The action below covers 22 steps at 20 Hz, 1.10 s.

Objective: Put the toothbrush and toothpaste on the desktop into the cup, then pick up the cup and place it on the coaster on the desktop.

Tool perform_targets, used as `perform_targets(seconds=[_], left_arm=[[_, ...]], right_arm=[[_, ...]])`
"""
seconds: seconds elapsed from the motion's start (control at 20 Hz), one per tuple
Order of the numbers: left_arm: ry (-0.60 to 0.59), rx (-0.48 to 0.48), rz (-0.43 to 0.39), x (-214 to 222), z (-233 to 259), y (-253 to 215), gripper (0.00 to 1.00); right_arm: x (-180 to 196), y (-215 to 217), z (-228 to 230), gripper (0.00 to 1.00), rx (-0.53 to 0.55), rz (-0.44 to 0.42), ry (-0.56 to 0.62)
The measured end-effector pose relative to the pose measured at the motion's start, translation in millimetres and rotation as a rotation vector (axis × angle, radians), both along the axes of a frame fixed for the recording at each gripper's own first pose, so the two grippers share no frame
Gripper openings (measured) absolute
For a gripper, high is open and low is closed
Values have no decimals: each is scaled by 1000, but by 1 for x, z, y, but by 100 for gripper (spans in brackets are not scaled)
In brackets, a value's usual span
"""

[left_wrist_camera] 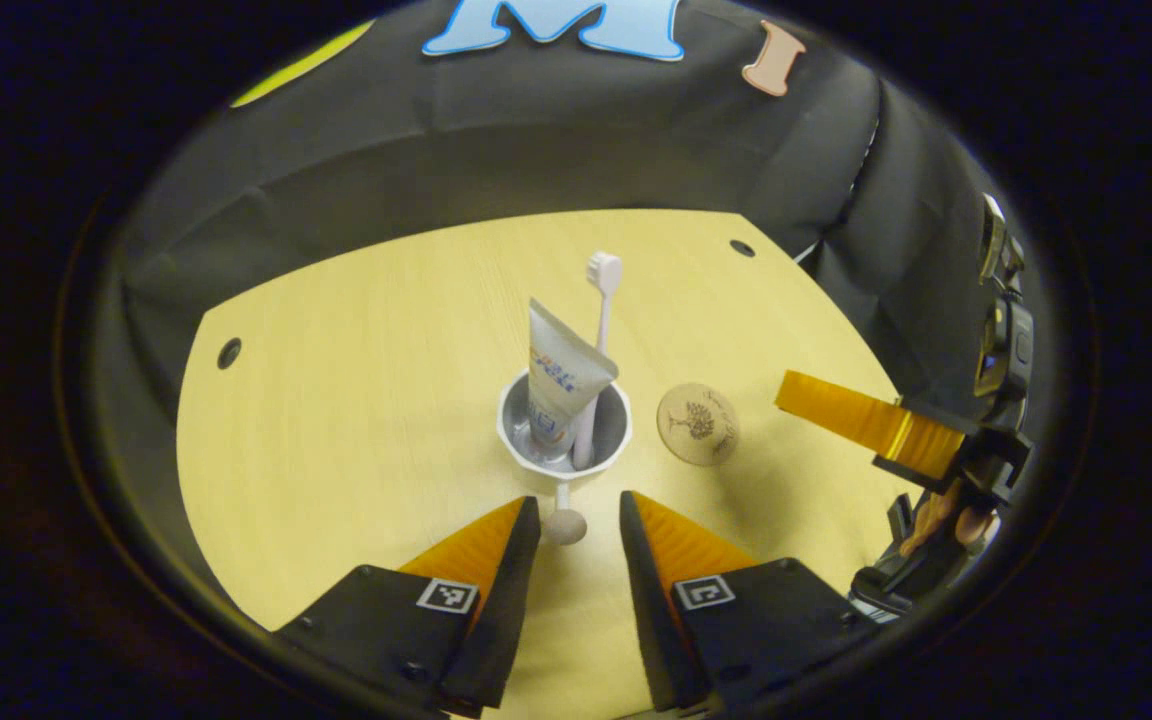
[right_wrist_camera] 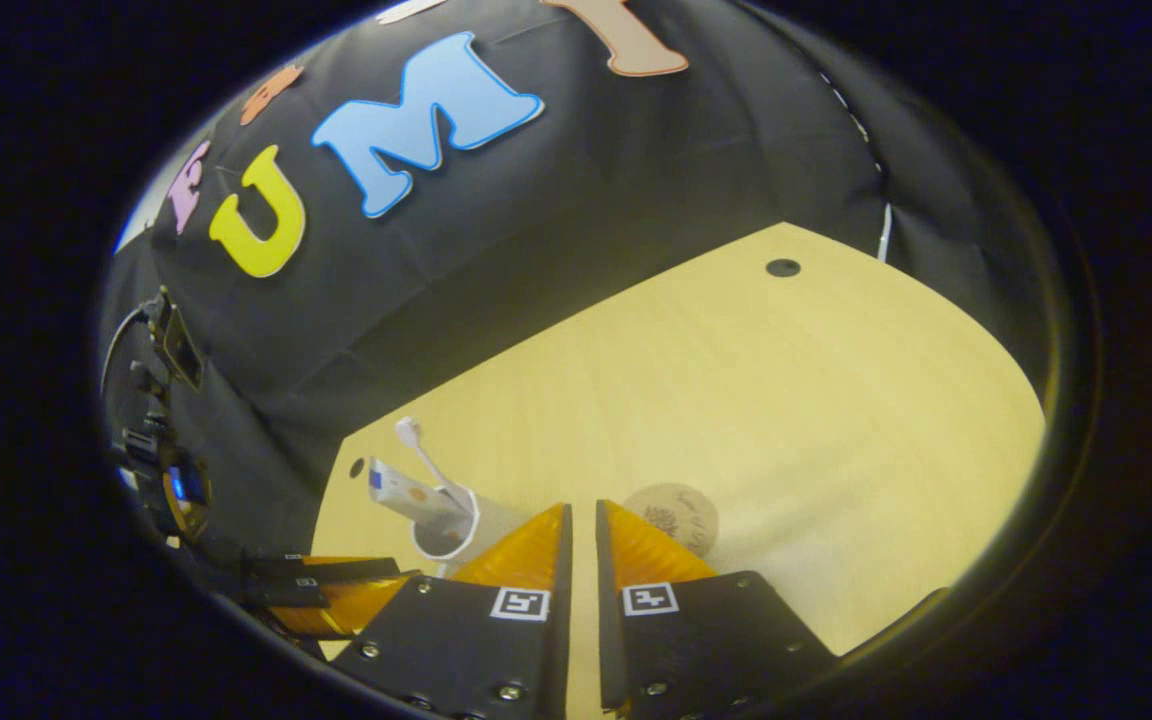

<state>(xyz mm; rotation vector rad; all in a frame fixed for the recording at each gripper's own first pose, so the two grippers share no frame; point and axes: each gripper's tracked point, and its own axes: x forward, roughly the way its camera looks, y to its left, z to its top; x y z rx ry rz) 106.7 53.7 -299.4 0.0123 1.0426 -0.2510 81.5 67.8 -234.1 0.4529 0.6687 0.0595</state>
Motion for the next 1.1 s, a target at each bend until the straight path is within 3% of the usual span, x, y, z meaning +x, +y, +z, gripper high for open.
perform_targets(seconds=[0.35, 0.4, 0.85, 1.0, 1.1], left_arm=[[175, 82, -19, 12, -44, 5, 51], [185, 94, -22, 16, -50, 5, 56], [279, 114, 0, 23, -83, 2, 60], [267, 110, -1, 26, -83, 3, 40], [258, 119, 1, 26, -85, 3, 36]], right_arm=[[-16, -47, -20, 12, 11, -92, 62], [-18, -53, -22, 12, 12, -100, 68], [-30, -84, -38, 12, 11, -140, 128], [-34, -90, -40, 12, 9, -143, 137], [-34, -92, -41, 12, 11, -145, 141]])
